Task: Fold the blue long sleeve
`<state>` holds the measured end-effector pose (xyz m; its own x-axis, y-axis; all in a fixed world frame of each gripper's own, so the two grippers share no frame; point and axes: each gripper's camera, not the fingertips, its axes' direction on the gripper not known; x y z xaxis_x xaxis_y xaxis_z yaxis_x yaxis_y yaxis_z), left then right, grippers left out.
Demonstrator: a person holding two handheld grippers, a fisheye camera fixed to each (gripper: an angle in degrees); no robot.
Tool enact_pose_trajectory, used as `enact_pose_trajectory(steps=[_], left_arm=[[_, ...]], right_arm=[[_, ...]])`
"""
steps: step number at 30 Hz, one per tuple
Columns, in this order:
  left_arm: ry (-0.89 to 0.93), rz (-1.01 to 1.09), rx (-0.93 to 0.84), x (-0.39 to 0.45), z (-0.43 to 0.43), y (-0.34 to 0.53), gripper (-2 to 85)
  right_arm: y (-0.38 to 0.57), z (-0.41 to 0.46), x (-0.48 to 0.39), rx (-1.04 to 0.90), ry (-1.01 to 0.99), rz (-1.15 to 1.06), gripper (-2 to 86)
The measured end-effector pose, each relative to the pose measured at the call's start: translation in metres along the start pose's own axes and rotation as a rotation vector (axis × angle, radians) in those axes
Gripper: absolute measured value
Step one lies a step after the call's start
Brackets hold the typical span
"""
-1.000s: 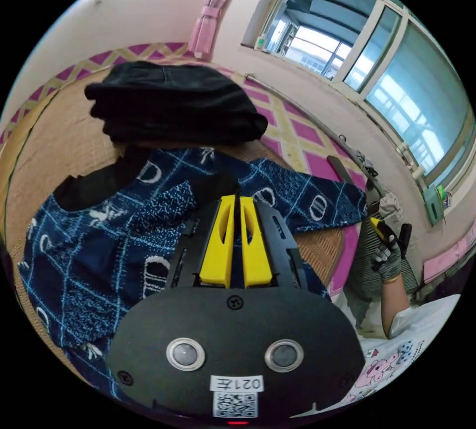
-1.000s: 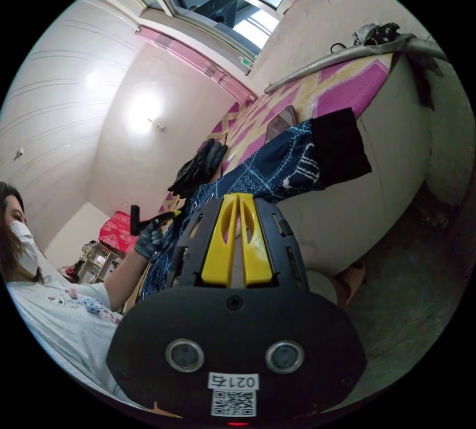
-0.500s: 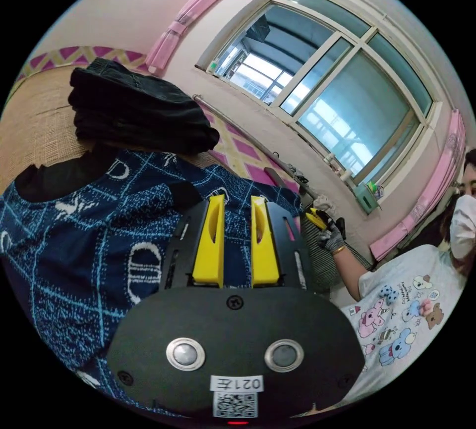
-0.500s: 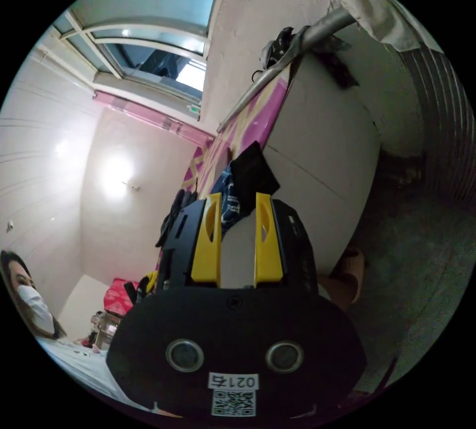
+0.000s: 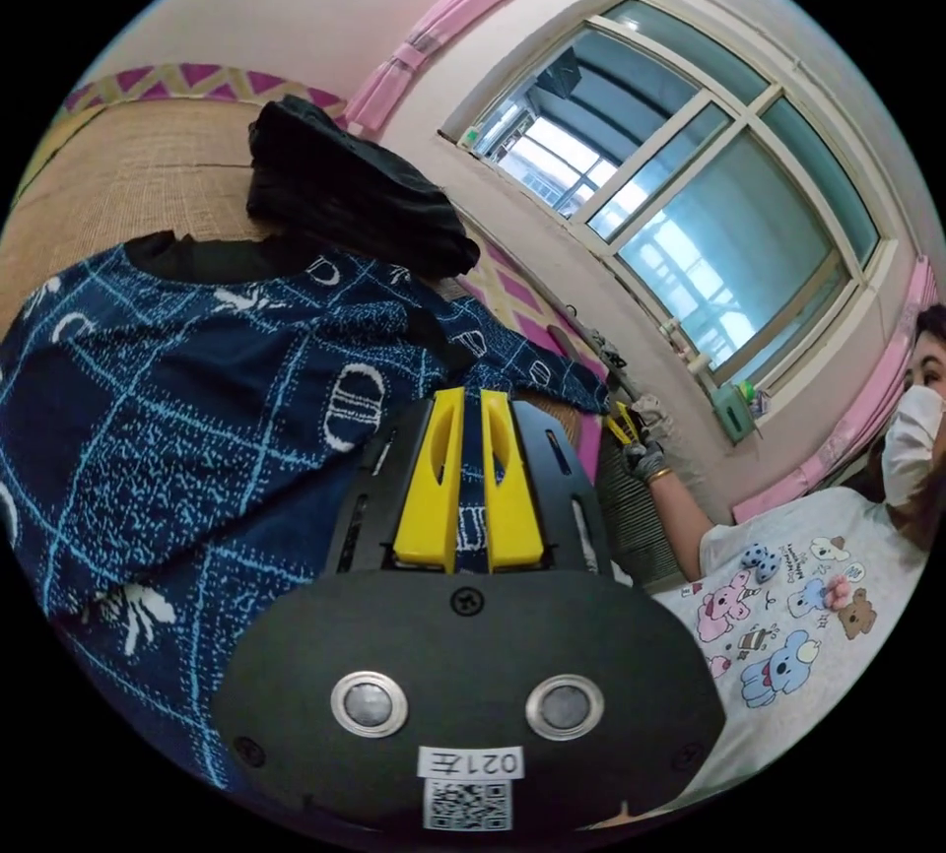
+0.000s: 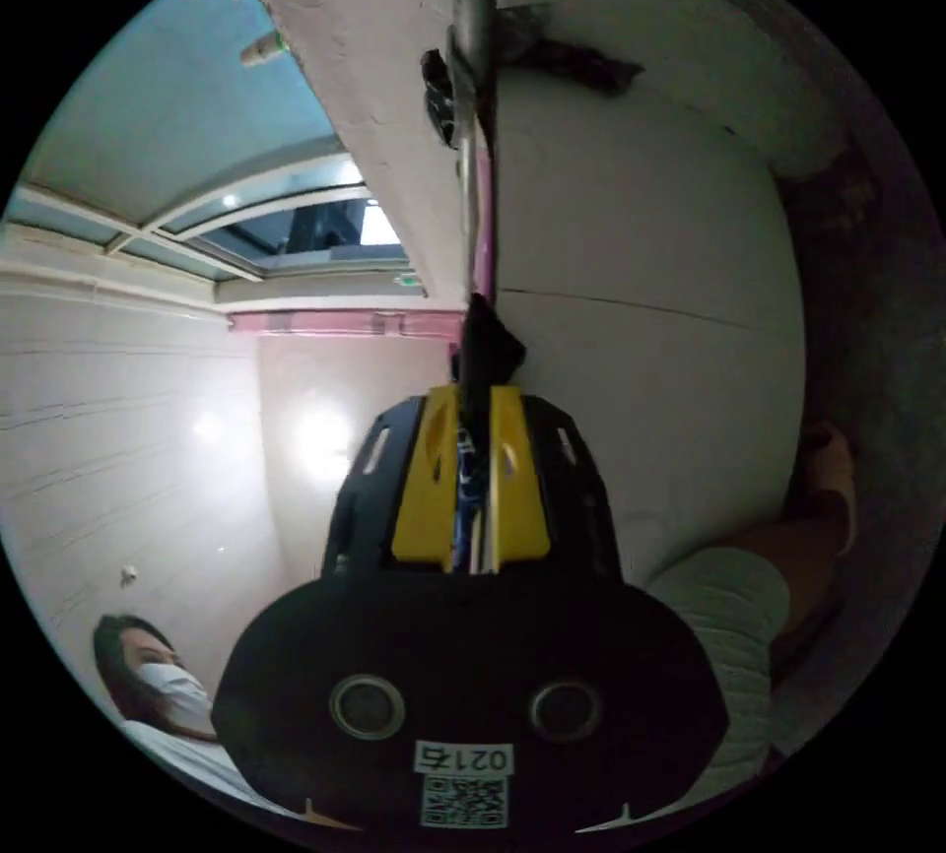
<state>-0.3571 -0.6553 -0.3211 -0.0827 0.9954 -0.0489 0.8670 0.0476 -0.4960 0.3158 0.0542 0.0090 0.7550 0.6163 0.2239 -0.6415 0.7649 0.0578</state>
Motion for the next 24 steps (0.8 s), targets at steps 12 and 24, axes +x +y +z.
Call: enact_pose_trajectory(steps=[12, 24], left_arm=[[-0.084, 0.053, 0.044, 0.005, -0.119, 0.055, -1.0], [-0.267, 0.002, 0.078, 0.007, -0.264, 0.151, -1.0]], right_arm=[[0.179, 0.179, -0.314, -0.343, -0.027, -1.023, 0.6], [0.62, 0.439, -0.291, -1.003, -0.041, -1.419, 0.7]])
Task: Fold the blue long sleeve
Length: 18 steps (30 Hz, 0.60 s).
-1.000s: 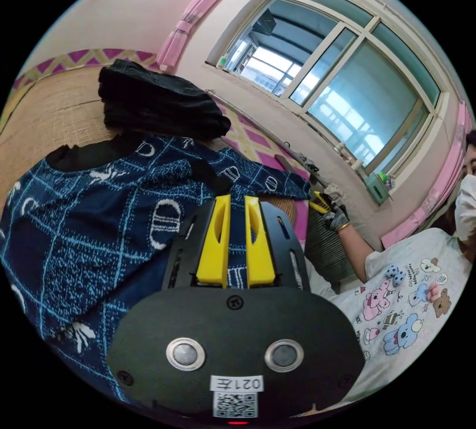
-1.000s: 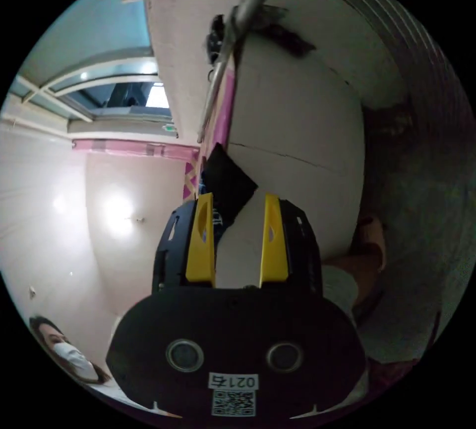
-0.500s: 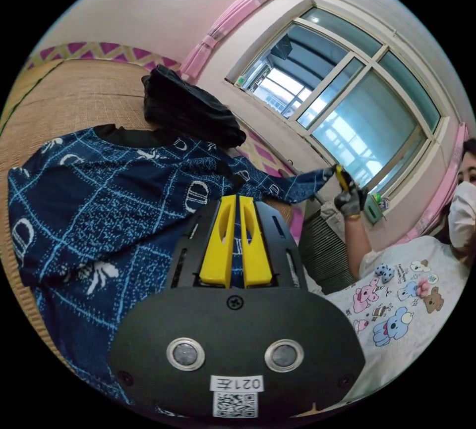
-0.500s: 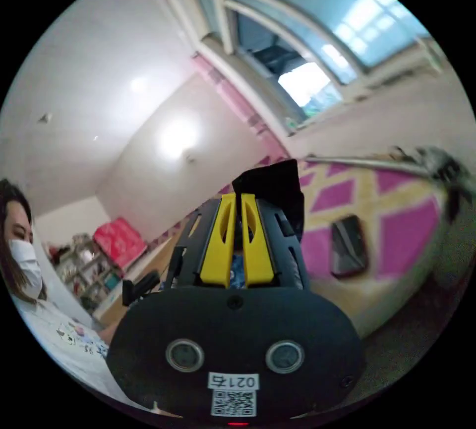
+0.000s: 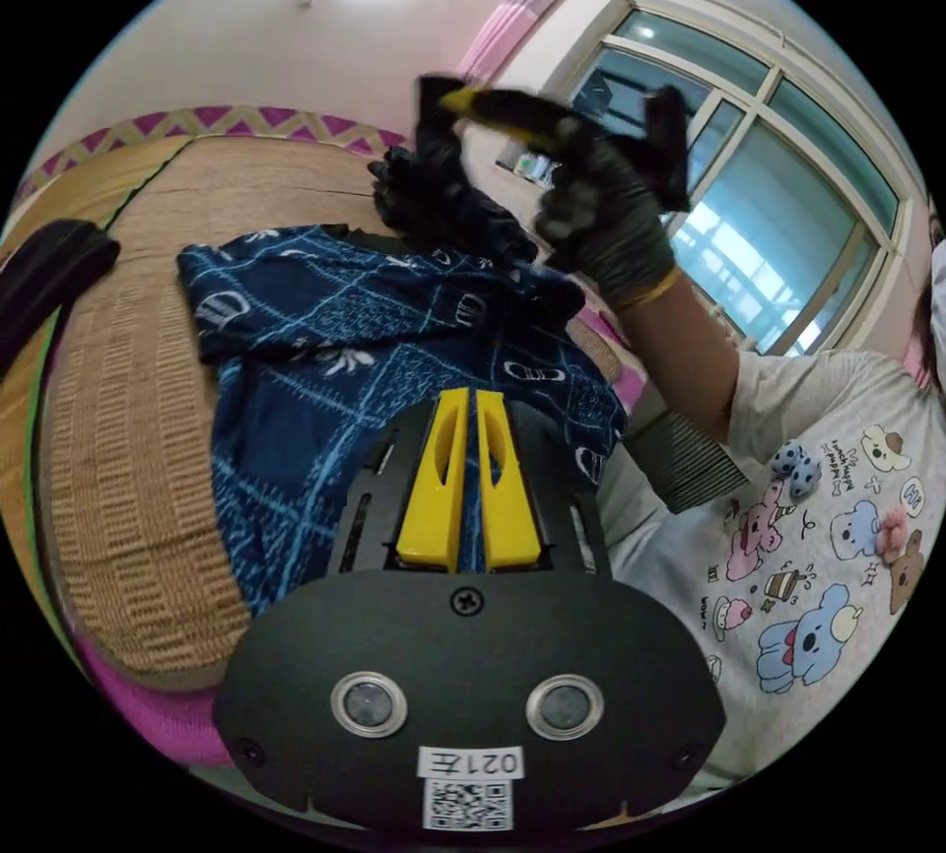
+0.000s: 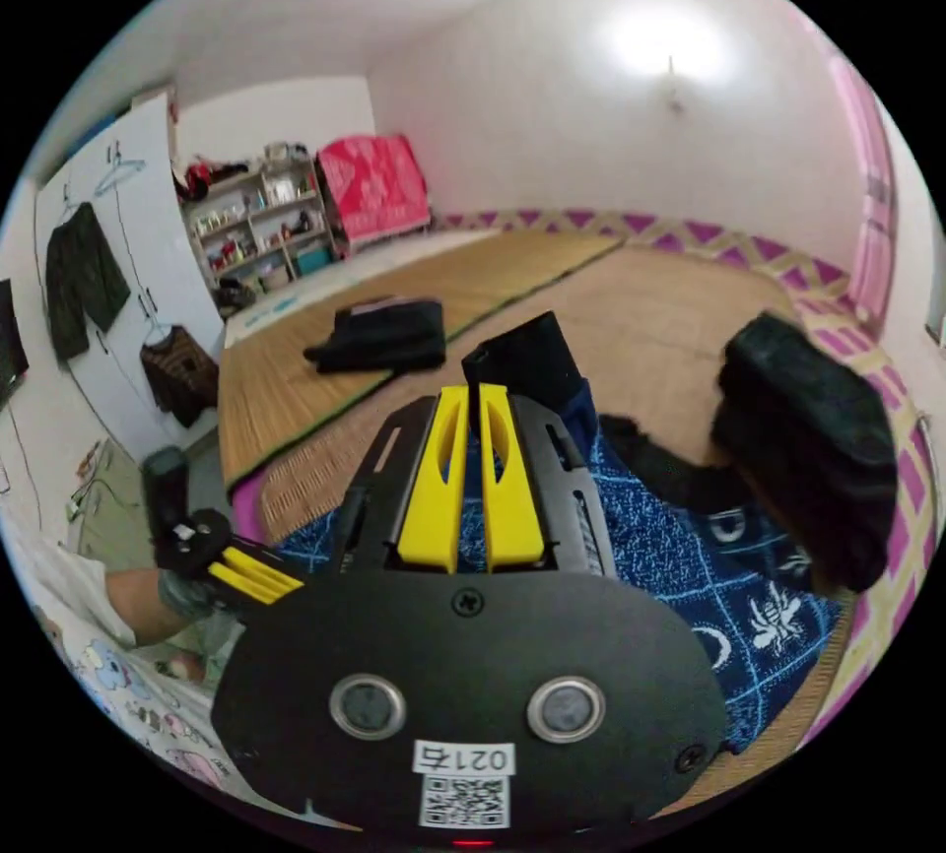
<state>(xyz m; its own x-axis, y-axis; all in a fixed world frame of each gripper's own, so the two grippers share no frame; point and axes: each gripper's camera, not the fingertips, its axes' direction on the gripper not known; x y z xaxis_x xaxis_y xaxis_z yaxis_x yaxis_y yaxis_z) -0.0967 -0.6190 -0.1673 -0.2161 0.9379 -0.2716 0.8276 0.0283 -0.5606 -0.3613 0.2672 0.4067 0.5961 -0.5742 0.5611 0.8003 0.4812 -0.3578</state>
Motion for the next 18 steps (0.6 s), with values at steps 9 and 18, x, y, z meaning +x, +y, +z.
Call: enact_pose_trajectory(steps=[9, 18], left_arm=[[-0.064, -0.133, 0.064, -0.042, -0.102, 0.044, -1.0], [-0.03, -0.148, 0.067, -0.052, -0.147, 0.038, -0.9]], right_arm=[[0.001, 0.137, -0.052, -0.223, -0.086, -0.037, 2.4], [0.02, 0.092, 0.006, -0.32, -0.157, 0.03, 7.9]])
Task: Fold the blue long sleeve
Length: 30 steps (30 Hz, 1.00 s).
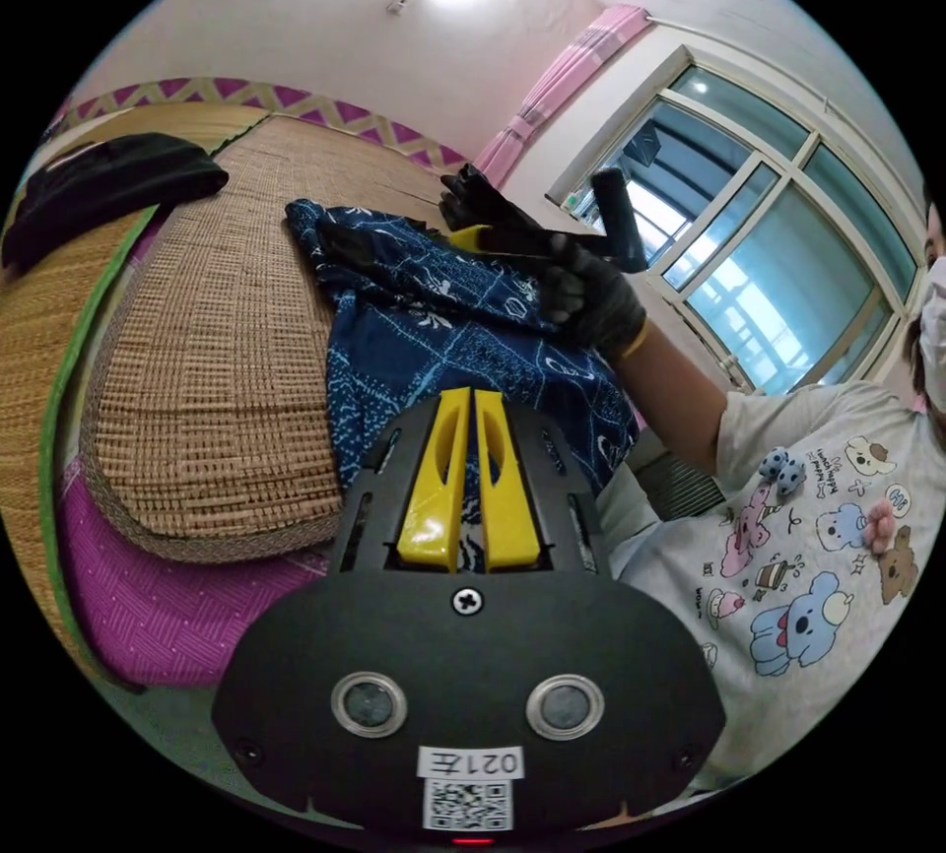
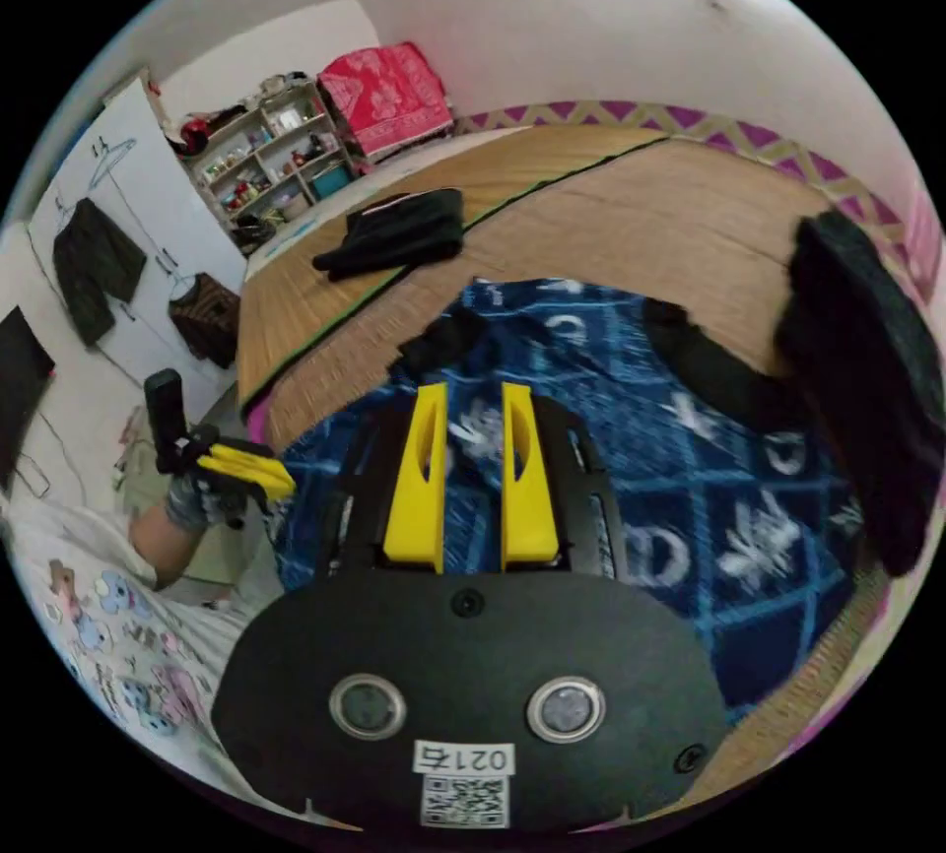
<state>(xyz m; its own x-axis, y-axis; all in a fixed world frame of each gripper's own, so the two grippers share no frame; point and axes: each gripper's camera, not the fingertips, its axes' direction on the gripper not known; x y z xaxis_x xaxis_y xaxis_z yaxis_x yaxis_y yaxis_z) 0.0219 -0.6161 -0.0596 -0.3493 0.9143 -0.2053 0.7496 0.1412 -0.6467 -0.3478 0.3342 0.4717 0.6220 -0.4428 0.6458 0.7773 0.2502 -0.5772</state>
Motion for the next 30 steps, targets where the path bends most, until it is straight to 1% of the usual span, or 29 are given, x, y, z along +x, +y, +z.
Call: enact_pose_trajectory(steps=[2, 3, 5, 7, 8, 9, 12, 13, 14, 15, 17, 18, 20, 21, 22, 23, 24, 25, 27, 29, 30], left_arm=[[-0.006, 0.008, 0.001, 0.001, -0.01, 0.0, -0.9], [-0.019, 0.03, 0.001, 0.004, -0.016, 0.0, -0.8], [-0.064, 0.063, 0.007, 0.011, -0.027, 0.001, -0.7], [-0.141, 0.065, 0.025, 0.018, -0.043, 0.005, 0.1], [-0.154, 0.056, 0.028, 0.018, -0.047, 0.005, 0.6], [-0.167, 0.03, 0.033, 0.017, -0.054, 0.007, 1.7], [-0.176, -0.055, 0.067, 0.011, -0.08, 0.012, 4.1], [-0.197, -0.06, 0.103, 0.014, -0.096, 0.016, 4.4], [-0.216, -0.057, 0.125, 0.016, -0.104, 0.019, 4.5], [-0.259, -0.048, 0.161, 0.019, -0.121, 0.026, 4.9], [-0.303, -0.042, 0.201, 0.019, -0.145, 0.04, 6.0], [-0.311, -0.055, 0.211, 0.014, -0.159, 0.051, 6.9], [-0.291, -0.1, 0.187, 0.0, -0.173, 0.068, 8.0], [-0.264, -0.133, 0.154, -0.01, -0.18, 0.079, 8.4], [-0.206, -0.128, 0.188, -0.018, -0.189, 0.091, 8.2], [-0.171, -0.131, 0.191, -0.022, -0.192, 0.096, 8.2], [-0.101, -0.148, 0.154, -0.032, -0.193, 0.101, 8.7], [-0.038, -0.138, 0.111, -0.039, -0.192, 0.104, 9.1], [0.022, -0.112, 0.04, -0.044, -0.186, 0.106, 10.1], [0.036, -0.079, -0.023, -0.046, -0.176, 0.105, 11.6], [0.036, -0.058, -0.067, -0.047, -0.167, 0.102, 12.4]], right_arm=[[0.033, -0.048, 0.024, 0.007, 0.18, 0.022, 5.6], [0.043, -0.059, 0.031, 0.004, 0.231, 0.035, 4.8], [0.084, -0.093, 0.056, -0.012, 0.398, 0.107, 1.7], [0.109, -0.101, 0.077, -0.056, 0.467, 0.169, 0.4], [0.122, -0.092, 0.092, -0.137, 0.465, 0.193, 0.0], [0.127, -0.084, 0.099, -0.191, 0.449, 0.196, -0.1], [0.145, -0.104, 0.097, -0.091, 0.422, 0.191, -0.5], [0.153, -0.125, 0.09, -0.009, 0.419, 0.195, -0.5], [0.166, -0.147, 0.082, 0.086, 0.379, 0.201, -0.6], [0.174, -0.157, 0.078, 0.121, 0.339, 0.196, -0.6], [0.209, -0.183, 0.064, 0.164, 0.127, 0.117, -0.6], [0.218, -0.187, 0.061, 0.156, 0.074, 0.086, -0.6], [0.261, -0.197, 0.048, 0.08, -0.14, -0.037, -0.7], [0.272, -0.197, 0.045, 0.047, -0.19, -0.064, -0.7], [0.296, -0.195, 0.041, -0.026, -0.26, -0.097, -0.6], [0.32, -0.19, 0.04, -0.094, -0.276, -0.095, -0.2], [0.33, -0.187, 0.04, -0.121, -0.265, -0.077, 0.0], [0.351, -0.18, 0.045, -0.16, -0.23, -0.014, 1.6], [0.378, -0.171, 0.057, -0.167, -0.219, 0.112, 6.4], [0.403, -0.165, 0.072, -0.115, -0.214, 0.237, 12.4], [0.406, -0.164, 0.075, -0.097, -0.212, 0.255, 13.2]])
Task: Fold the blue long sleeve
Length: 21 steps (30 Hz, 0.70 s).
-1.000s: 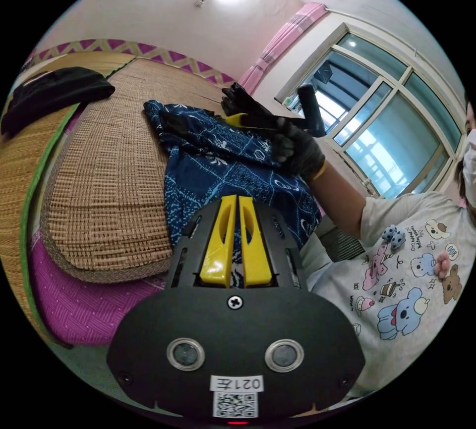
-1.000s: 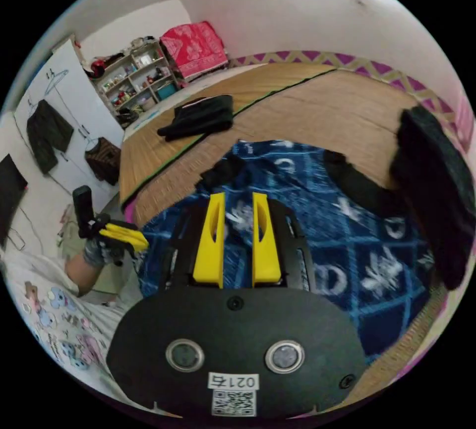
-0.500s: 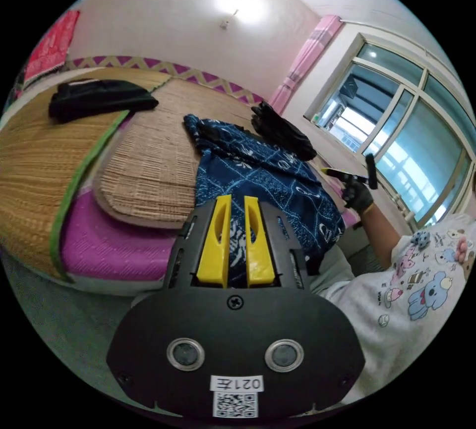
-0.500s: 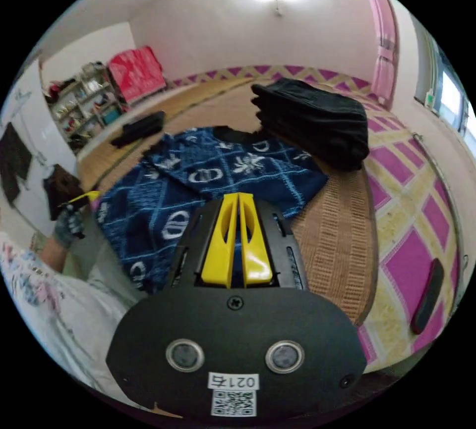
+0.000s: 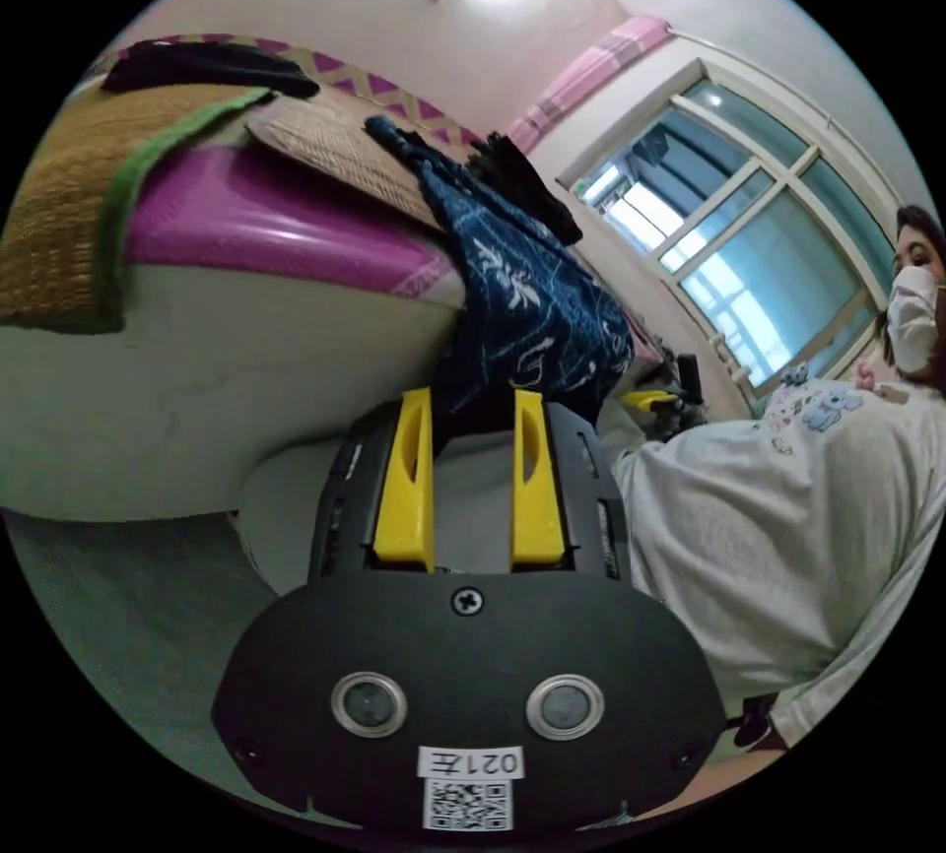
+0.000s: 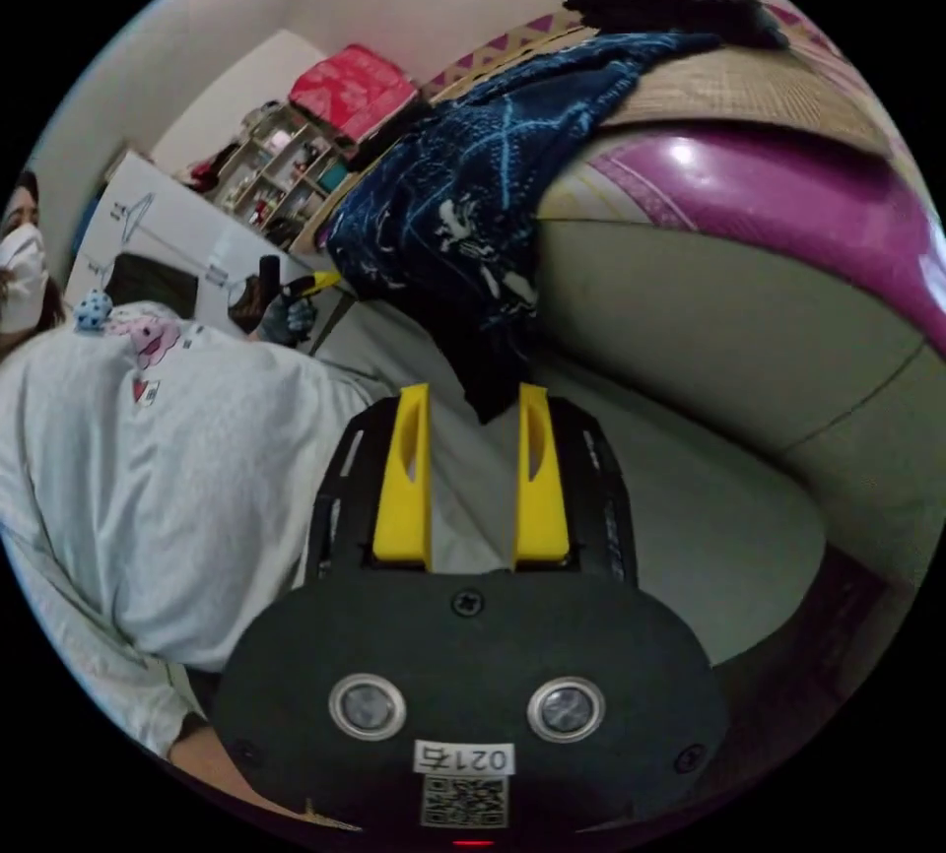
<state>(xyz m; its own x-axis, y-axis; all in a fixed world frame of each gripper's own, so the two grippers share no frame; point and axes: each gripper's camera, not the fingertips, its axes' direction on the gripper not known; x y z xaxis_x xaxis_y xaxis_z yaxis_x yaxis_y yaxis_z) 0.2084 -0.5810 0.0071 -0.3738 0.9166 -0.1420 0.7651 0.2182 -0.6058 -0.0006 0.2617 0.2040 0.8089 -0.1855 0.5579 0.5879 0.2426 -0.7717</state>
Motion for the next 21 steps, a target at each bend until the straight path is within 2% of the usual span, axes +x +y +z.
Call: enact_pose_trajectory(steps=[2, 6, 8, 10, 11, 14, 18, 21], left_arm=[[-0.006, 0.041, -0.069, 0.0, 0.013, -0.007, 13.2], [0.021, 0.107, -0.136, -0.005, 0.03, -0.021, 12.4], [0.043, 0.124, -0.146, -0.009, 0.031, -0.024, 9.8], [0.045, 0.137, -0.174, -0.013, 0.029, -0.024, 2.8], [0.049, 0.135, -0.182, -0.015, 0.028, -0.023, 0.7], [0.104, 0.147, -0.171, -0.014, 0.011, -0.021, -0.6], [0.198, 0.189, -0.131, 0.003, -0.029, -0.026, -0.9], [0.288, 0.234, -0.06, 0.028, -0.065, -0.053, -0.9]], right_arm=[[0.004, 0.001, 0.012, 0.088, -0.004, 0.033, 15.3], [-0.008, 0.004, 0.022, 0.113, 0.011, 0.044, 15.8], [-0.016, 0.007, 0.028, 0.07, 0.007, 0.027, 14.6], [-0.019, 0.009, 0.033, 0.014, -0.001, 0.024, 11.6], [-0.02, 0.009, 0.038, -0.018, -0.025, 0.028, 6.8], [-0.018, -0.004, 0.049, -0.068, -0.087, 0.039, 1.7], [-0.011, -0.041, 0.045, -0.064, -0.199, -0.076, 0.1], [-0.01, -0.091, 0.036, 0.018, -0.362, -0.211, -0.2]])
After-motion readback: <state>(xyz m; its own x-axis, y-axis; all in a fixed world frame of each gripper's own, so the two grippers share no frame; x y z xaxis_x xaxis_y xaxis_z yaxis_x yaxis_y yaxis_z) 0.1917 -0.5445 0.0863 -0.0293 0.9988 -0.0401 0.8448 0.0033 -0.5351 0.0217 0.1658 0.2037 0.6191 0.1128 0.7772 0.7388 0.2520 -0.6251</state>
